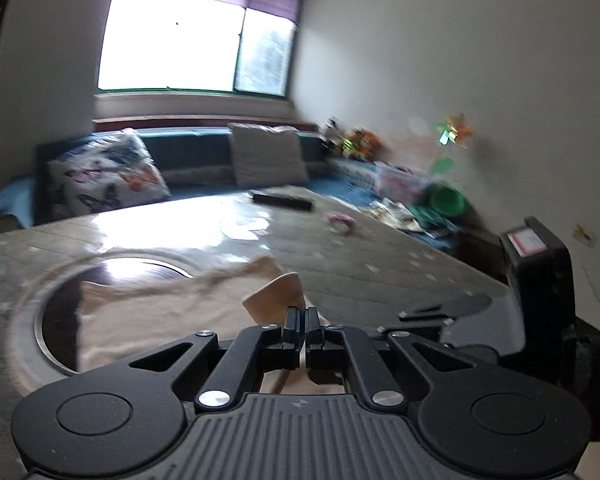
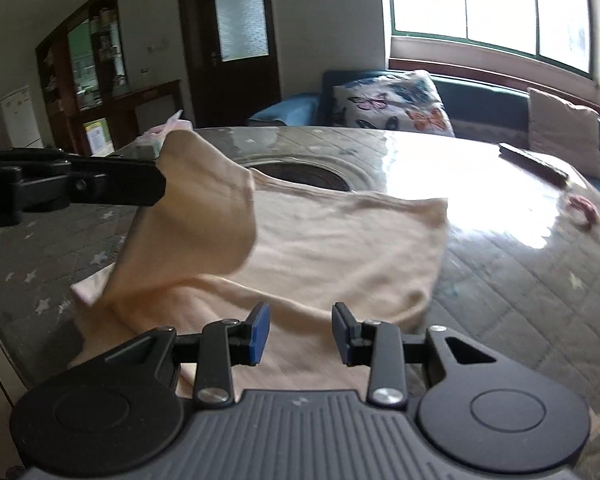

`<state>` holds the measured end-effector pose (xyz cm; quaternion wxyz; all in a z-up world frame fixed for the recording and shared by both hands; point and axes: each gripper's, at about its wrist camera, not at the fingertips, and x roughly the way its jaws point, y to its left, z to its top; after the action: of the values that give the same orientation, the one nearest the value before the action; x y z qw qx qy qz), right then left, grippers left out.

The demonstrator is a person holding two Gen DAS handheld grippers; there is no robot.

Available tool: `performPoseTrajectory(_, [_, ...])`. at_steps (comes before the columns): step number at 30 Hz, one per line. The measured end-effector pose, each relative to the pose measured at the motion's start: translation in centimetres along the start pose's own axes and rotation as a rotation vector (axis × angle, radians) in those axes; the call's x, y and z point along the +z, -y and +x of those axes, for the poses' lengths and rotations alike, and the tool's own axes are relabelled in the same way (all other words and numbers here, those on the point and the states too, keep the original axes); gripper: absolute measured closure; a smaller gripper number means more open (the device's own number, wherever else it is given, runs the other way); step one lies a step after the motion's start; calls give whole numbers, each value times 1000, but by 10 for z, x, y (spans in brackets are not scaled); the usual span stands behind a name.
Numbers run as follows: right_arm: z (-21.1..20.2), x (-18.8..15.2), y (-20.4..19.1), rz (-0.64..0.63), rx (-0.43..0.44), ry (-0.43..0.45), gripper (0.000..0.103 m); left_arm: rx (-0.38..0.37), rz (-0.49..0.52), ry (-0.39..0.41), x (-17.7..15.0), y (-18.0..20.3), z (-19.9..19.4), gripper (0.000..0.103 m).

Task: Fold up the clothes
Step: 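Grasp the sleeve near the left gripper and fold it across the body, then release the sleeve with the left gripper and pull it back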

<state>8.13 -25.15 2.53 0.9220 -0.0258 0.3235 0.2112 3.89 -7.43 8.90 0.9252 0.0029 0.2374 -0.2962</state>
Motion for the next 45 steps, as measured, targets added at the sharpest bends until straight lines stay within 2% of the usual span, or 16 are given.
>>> performPoseTrajectory(6, [-2, -9, 14, 32, -23, -9, 69, -33, 46, -103, -14, 6, 23, 98])
performPoseTrajectory(11, [-4, -12, 21, 53, -47, -7, 69, -13, 72, -124, -26, -3, 14, 91])
performPoseTrajectory(14, [-10, -11, 24, 63, -63, 10, 69, 70, 49, -136, -34, -24, 7, 89])
performPoseTrajectory(17, [-16, -6, 24, 69, -64, 34, 69, 186, 16, -163, -42, -51, 3, 87])
performPoseTrajectory(19, [-17, -3, 21, 62, -49, 40, 69, 268, -14, -184, -48, -70, 1, 74])
performPoseTrajectory(21, [-14, -3, 16, 51, -28, 34, 69, 328, -43, -199, -53, -84, -1, 68])
performPoseTrajectory(25, [-1, -3, 5, 33, 9, -9, 69, 369, -114, -223, -61, -103, -5, 59])
performPoseTrajectory(27, [6, -4, 0, 23, 13, -26, 69, 364, -140, -227, -66, -108, -5, 60])
performPoseTrajectory(30, [13, -6, -2, 23, 12, -47, 69, 362, -166, -224, -68, -115, -7, 68])
performPoseTrajectory(35, [15, -8, -2, 20, 11, -57, 71, 339, -208, -206, -62, -122, -11, 68])
performPoseTrajectory(38, [17, -9, -1, 24, 7, -62, 76, 306, -201, -209, -58, -120, -2, 69])
performPoseTrajectory(39, [18, -9, 0, 28, 4, -63, 80, 298, -200, -210, -58, -120, 1, 75])
performPoseTrajectory(40, [18, -9, 1, 32, 1, -62, 82, 288, -202, -214, -59, -121, 5, 87])
performPoseTrajectory(42, [17, -8, 3, 39, -3, -57, 89, 282, -205, -202, -59, -121, 6, 93])
performPoseTrajectory(45, [13, -5, 3, 34, -11, -36, 98, 285, -202, -177, -58, -120, 0, 96])
